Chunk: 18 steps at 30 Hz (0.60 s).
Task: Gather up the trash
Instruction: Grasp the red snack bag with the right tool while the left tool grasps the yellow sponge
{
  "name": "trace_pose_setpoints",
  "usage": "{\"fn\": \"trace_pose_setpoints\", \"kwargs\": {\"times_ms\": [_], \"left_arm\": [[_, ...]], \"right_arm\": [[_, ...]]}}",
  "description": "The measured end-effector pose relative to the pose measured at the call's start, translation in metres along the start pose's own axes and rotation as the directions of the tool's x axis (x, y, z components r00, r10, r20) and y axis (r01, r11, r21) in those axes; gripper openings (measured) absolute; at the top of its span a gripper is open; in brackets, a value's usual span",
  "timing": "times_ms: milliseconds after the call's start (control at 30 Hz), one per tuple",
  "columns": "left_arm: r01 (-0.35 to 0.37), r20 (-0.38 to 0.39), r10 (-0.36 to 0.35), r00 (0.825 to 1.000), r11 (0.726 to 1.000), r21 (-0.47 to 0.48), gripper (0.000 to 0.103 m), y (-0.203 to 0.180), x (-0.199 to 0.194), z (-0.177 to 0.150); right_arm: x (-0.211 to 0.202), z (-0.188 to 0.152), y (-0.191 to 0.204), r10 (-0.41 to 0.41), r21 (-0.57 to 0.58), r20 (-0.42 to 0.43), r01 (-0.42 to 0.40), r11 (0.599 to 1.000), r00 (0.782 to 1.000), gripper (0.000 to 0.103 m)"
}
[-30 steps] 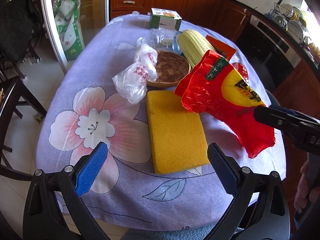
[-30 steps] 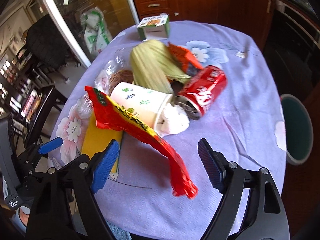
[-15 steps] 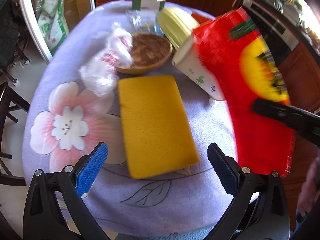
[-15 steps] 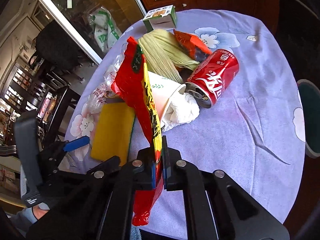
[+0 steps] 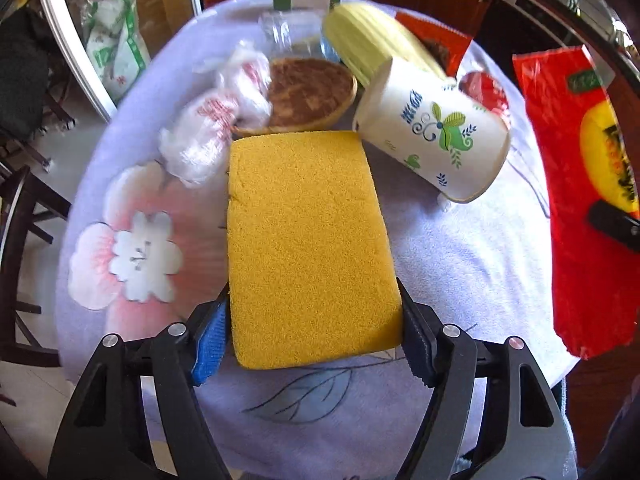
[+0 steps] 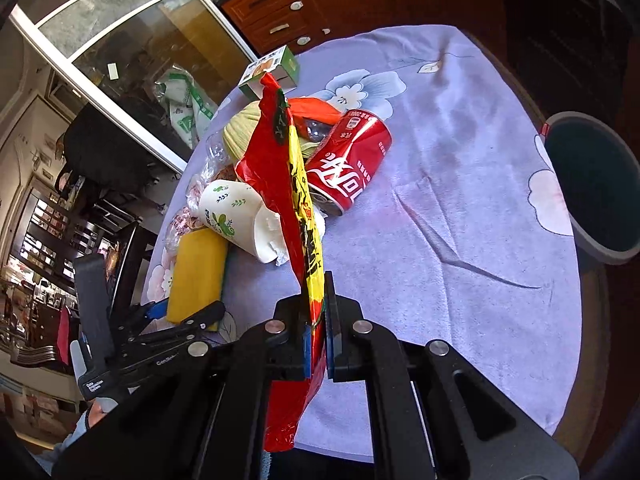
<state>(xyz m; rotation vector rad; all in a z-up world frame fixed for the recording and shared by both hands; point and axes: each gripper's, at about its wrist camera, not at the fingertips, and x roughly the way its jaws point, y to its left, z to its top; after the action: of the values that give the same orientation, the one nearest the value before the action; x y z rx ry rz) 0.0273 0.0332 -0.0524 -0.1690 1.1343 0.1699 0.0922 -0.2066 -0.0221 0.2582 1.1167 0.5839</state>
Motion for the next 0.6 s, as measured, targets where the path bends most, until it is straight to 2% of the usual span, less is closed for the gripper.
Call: {"fn": "trace_pose_setpoints", "kwargs": {"times_ms": [200,333,467,600], "left_arm": [[0.03,0.092,-0.03,0.995,1.0,-0.008,0.073,0.006,-0.045,0.006],[0.039,0.169,-0.046,0.985,0.998,0.047,0.073,-0.005,-0.073,0.013],[0.091,0.169,-0.104,0.98,0.992,0.084,0.073,-0.012,-0.077,0.021],[0.11,0.181,-0.14,0.973,0.98,0.167,0.073,-0.031,-0.079,0.032]], "right_arm": [[-0.012,0.002,-0.013,0.012,0.028,0.032,-0.013,1.0,0.999,0.005],[-0.024,0.006,-0.021,0.014,0.048,0.067,-0.017,0.999,0.998,0.005],[-0.036,0.007,-0.031,0.003,0.072,0.099,-0.01,0.997,0.995,0.005],[-0.046,0.009,-0.048,-0.022,0.112,0.124,0.008,0.994,0.992,0.005]]}}
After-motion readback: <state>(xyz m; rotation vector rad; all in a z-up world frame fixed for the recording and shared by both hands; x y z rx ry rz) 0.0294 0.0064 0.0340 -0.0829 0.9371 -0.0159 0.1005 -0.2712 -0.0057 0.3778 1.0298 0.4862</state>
